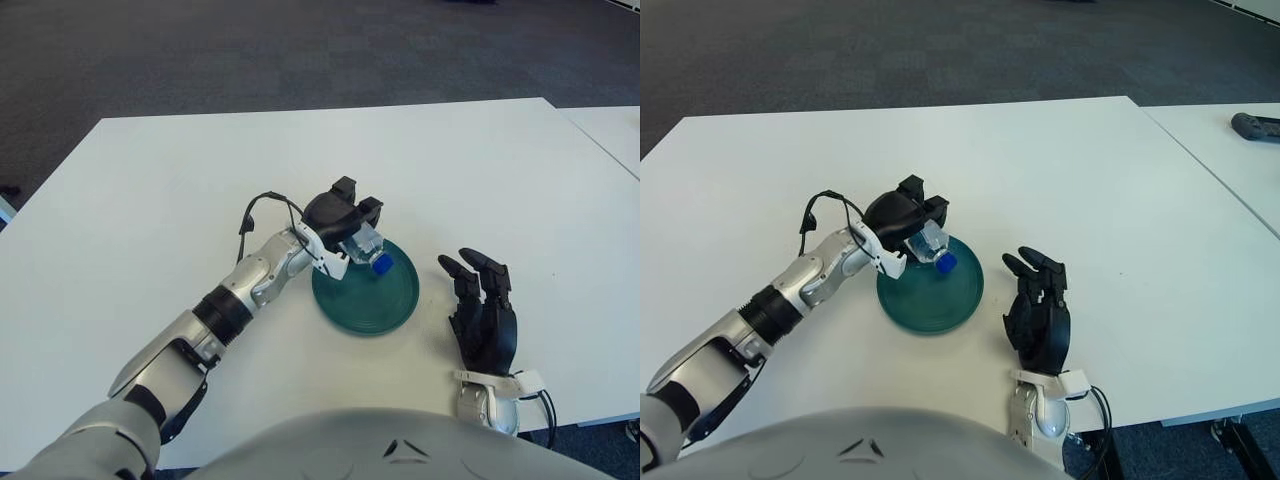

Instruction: Put the bottle into the plate.

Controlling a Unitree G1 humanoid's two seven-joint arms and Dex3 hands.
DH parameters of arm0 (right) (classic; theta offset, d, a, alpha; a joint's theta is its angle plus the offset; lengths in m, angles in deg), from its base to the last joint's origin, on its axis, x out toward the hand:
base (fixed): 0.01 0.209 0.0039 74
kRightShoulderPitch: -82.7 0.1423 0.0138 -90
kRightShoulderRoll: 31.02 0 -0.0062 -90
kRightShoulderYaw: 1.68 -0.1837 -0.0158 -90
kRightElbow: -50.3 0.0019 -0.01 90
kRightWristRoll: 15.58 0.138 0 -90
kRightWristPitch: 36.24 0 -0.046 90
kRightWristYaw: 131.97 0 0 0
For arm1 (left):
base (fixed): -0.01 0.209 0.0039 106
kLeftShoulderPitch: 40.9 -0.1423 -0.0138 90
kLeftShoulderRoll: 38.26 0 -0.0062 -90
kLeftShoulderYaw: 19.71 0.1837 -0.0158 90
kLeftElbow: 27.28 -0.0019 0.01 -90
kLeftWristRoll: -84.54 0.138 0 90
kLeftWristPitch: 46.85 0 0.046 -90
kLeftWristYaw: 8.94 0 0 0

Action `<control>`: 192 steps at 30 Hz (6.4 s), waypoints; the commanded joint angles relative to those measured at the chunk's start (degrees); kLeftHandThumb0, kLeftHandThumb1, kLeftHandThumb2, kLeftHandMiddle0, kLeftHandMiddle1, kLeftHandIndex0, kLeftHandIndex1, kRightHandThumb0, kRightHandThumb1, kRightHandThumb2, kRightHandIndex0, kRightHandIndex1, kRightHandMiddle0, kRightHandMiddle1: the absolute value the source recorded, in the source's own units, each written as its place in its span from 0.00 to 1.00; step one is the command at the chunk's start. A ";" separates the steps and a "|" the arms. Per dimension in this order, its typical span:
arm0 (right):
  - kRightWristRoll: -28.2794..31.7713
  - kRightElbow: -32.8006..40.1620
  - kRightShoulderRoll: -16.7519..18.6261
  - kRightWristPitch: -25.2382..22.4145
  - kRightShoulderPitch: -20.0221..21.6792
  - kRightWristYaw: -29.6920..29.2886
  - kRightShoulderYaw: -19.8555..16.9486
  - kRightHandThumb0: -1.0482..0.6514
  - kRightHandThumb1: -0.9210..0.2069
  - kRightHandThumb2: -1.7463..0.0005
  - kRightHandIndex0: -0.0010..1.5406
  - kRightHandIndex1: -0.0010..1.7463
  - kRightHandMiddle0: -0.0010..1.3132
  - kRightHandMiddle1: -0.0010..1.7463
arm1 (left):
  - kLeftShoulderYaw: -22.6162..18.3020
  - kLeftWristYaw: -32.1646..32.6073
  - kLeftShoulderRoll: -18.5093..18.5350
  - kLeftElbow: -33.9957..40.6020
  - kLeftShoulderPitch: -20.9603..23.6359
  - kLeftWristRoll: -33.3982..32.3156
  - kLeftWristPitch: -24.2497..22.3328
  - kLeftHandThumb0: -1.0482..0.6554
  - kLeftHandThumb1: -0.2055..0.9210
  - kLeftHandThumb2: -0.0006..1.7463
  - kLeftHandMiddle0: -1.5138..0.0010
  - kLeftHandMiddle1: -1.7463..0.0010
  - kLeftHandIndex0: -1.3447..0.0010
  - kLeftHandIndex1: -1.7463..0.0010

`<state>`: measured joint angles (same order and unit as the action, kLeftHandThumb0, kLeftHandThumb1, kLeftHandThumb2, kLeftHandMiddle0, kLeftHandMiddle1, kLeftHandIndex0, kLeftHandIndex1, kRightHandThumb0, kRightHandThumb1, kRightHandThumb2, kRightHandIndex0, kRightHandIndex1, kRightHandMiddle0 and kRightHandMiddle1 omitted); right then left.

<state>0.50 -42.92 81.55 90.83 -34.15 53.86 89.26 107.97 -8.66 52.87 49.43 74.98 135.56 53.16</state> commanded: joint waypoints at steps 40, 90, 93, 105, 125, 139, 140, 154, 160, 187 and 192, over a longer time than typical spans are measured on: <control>0.50 -7.45 -5.15 -5.48 5.13 3.09 -10.14 0.25 0.00 0.56 0.37 0.72 0.24 0.74 | 5.36 -1.39 -1.77 8.98 -10.89 11.32 -3.90 0.33 0.45 0.76 0.23 0.00 0.54 0.00; -5.05 -2.96 -4.86 -14.23 6.03 -1.33 -9.80 0.23 0.00 0.61 0.38 0.62 0.19 0.72 | 0.13 -11.72 -1.14 19.12 -14.37 6.29 -8.95 0.00 1.00 0.51 1.00 1.00 1.00 0.99; -5.13 -3.94 -4.79 -13.44 6.51 -1.27 -9.84 0.23 0.00 0.61 0.39 0.62 0.20 0.72 | 0.02 -12.79 -0.73 19.21 -13.78 5.96 -8.27 0.00 1.00 0.50 1.00 1.00 1.00 1.00; -6.18 -7.51 -4.29 -11.48 8.46 -1.67 -10.25 0.22 0.00 0.61 0.38 0.63 0.20 0.71 | -0.95 -15.22 0.30 20.23 -13.14 5.14 -6.27 0.00 1.00 0.48 1.00 1.00 1.00 1.00; -6.12 -13.05 -3.66 -8.89 11.57 -0.83 -11.15 0.21 0.00 0.62 0.37 0.62 0.17 0.70 | -2.68 -15.47 1.38 19.15 -11.50 4.48 -2.83 0.00 1.00 0.44 1.00 1.00 1.00 1.00; -6.10 -15.04 -2.74 -8.37 12.72 -0.72 -11.70 0.22 0.00 0.63 0.37 0.62 0.16 0.69 | -3.69 -14.46 1.72 17.87 -11.13 4.04 -0.50 0.00 1.00 0.44 1.00 1.00 1.00 1.00; -6.14 -15.14 -2.69 -8.34 12.78 -0.76 -11.69 0.22 0.00 0.63 0.37 0.62 0.16 0.68 | -3.77 -14.47 1.73 17.82 -11.12 4.02 -0.41 0.00 1.00 0.44 1.00 1.00 1.00 1.00; -6.11 -15.12 -2.43 -8.53 12.69 -0.25 -11.45 0.24 0.00 0.61 0.36 0.61 0.14 0.68 | -4.37 -14.60 1.70 17.69 -11.14 4.14 -0.29 0.00 1.00 0.43 1.00 1.00 1.00 1.00; -5.97 -15.45 -2.39 -8.16 12.79 0.05 -11.50 0.24 0.01 0.61 0.35 0.61 0.13 0.68 | -4.49 -14.54 1.53 17.63 -11.22 4.28 -0.50 0.00 1.00 0.43 1.00 1.00 1.00 1.00; -6.00 -15.82 -1.06 -6.87 9.85 2.11 -10.65 0.26 0.05 0.57 0.34 0.61 0.10 0.66 | -4.37 6.43 -2.62 -16.69 12.62 10.10 -4.44 0.00 1.00 0.42 0.93 1.00 0.99 0.85; -5.89 -16.47 0.01 -6.44 9.07 2.57 -10.15 0.27 0.05 0.58 0.34 0.61 0.10 0.66 | -2.15 9.21 -4.06 -23.19 15.99 10.42 -4.07 0.00 1.00 0.42 0.93 1.00 1.00 0.82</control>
<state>-7.31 -51.98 76.07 83.55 -19.63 56.04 76.93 103.75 -1.34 50.32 29.97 89.69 145.51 48.36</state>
